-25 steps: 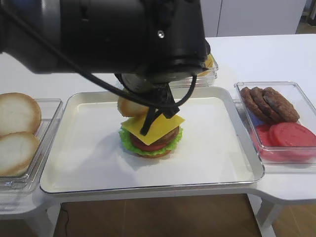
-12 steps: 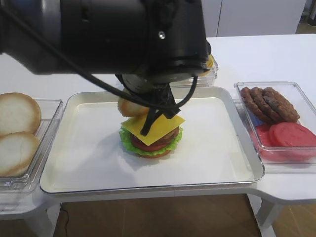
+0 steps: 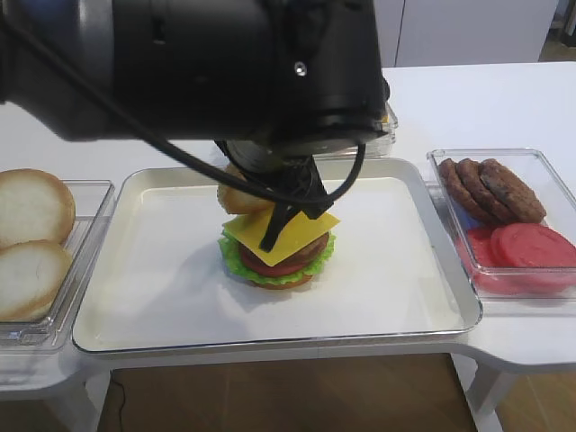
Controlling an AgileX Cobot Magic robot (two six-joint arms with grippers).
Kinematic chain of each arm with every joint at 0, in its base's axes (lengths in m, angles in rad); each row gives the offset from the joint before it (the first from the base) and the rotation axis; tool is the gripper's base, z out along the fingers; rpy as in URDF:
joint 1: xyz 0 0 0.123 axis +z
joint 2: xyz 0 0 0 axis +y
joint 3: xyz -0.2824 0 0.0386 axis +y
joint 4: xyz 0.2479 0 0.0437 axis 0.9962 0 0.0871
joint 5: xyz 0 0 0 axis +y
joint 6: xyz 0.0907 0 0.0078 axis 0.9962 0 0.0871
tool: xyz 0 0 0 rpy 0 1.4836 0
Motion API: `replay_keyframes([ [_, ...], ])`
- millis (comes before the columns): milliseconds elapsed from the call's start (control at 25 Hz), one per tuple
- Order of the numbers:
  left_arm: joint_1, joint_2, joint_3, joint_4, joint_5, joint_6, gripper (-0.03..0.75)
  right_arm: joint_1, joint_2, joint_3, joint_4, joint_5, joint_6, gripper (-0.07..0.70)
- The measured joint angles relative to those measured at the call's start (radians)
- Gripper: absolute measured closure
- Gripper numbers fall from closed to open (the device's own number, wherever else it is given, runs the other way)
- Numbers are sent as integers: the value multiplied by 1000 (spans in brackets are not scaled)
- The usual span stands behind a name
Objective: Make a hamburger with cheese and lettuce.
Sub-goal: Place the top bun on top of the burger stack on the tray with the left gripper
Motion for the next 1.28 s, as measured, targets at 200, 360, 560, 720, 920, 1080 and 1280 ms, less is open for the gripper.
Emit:
replay_keyframes([
  [200,0,0,0,0,0,0,610,0,0,0,0,0,0,604],
  [360,0,0,0,0,0,0,610,0,0,0,0,0,0,604],
  [560,0,0,0,0,0,-2,594,0,0,0,0,0,-2,604],
  [720,-1,0,0,-8,0,-2,519,0,0,0,0,0,-2,604],
  [920,-2,0,0,-9,-2,-2,475,0,0,0,0,0,-2,604],
  [1080,-8,0,0,-9,-2,-2,473,0,0,0,0,0,-2,604],
  [1280,-9,0,0,-30,-4,-2,473,0,0,0,0,0,-2,604],
])
